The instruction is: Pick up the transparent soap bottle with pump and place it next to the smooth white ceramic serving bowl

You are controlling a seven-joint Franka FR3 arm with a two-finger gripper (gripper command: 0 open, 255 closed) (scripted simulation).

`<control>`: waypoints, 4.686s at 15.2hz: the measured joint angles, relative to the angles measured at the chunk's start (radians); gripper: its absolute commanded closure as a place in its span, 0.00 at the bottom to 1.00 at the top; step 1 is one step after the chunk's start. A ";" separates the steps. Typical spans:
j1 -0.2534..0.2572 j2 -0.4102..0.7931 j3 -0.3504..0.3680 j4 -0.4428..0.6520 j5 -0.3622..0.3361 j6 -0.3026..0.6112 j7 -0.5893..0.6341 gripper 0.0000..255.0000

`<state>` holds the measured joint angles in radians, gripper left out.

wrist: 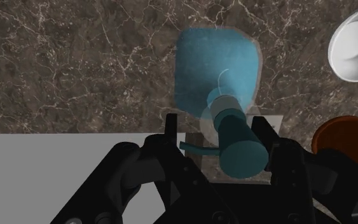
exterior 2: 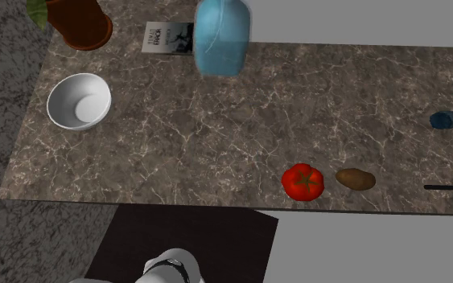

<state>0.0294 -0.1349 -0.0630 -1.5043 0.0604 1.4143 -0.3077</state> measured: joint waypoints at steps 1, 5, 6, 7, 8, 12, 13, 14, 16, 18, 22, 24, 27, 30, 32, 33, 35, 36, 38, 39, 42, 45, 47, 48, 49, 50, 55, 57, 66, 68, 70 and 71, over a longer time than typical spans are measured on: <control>0.009 -0.034 0.014 -0.041 -0.001 0.008 0.023 1.00; 0.040 -0.151 0.067 -0.171 0.004 0.026 0.105 1.00; 0.047 -0.171 0.080 -0.189 0.007 0.026 0.126 1.00; 0.051 -0.190 0.089 -0.203 0.009 0.022 0.140 1.00; 0.059 -0.215 0.105 -0.230 0.014 0.026 0.163 1.00; 0.085 -0.273 0.163 -0.276 0.035 0.019 0.246 1.00; 0.094 -0.286 0.183 -0.284 0.043 0.018 0.274 1.00; 0.103 -0.308 0.202 -0.302 0.052 0.015 0.301 1.00; 0.114 -0.338 0.229 -0.325 0.066 0.013 0.339 1.00; 0.129 -0.376 0.262 -0.351 0.084 0.007 0.385 1.00; 0.136 -0.401 0.278 -0.411 0.095 0.044 0.401 1.00; 0.138 -0.414 0.281 -0.448 0.099 0.068 0.402 1.00; 0.140 -0.429 0.282 -0.501 0.101 0.106 0.397 1.00; 0.142 -0.441 0.285 -0.551 0.105 0.144 0.393 1.00; 0.143 -0.452 0.286 -0.589 0.108 0.171 0.391 1.00; 0.144 -0.457 0.287 -0.607 0.109 0.184 0.389 1.00; 0.145 -0.465 0.289 -0.640 0.111 0.209 0.388 1.00; 0.145 -0.467 0.289 -0.654 0.112 0.221 0.385 1.00; 0.146 -0.473 0.290 -0.686 0.114 0.246 0.382 1.00; 0.148 -0.478 0.292 -0.703 0.116 0.259 0.382 1.00; 0.151 -0.491 0.296 -0.753 0.121 0.295 0.379 1.00; 0.152 -0.492 0.300 -0.790 0.124 0.332 0.377 1.00; 0.153 -0.492 0.304 -0.818 0.127 0.360 0.375 1.00; 0.154 -0.494 0.306 -0.836 0.129 0.376 0.375 1.00; 0.155 -0.497 0.307 -0.851 0.131 0.388 0.374 1.00; 0.155 -0.496 0.308 -0.862 0.132 0.400 0.372 1.00; 0.159 -0.496 0.316 -0.929 0.140 0.466 0.368 1.00; 0.160 -0.494 0.319 -0.956 0.143 0.495 0.366 1.00; 0.166 -0.471 0.337 -1.059 0.158 0.622 0.359 1.00; 0.166 -0.464 0.340 -1.082 0.162 0.652 0.356 1.00; 0.167 -0.452 0.345 -1.102 0.165 0.683 0.355 1.00; 0.168 -0.445 0.349 -1.111 0.167 0.699 0.356 1.00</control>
<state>0.1978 -0.5801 0.2862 -2.6150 0.2278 2.1128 0.0488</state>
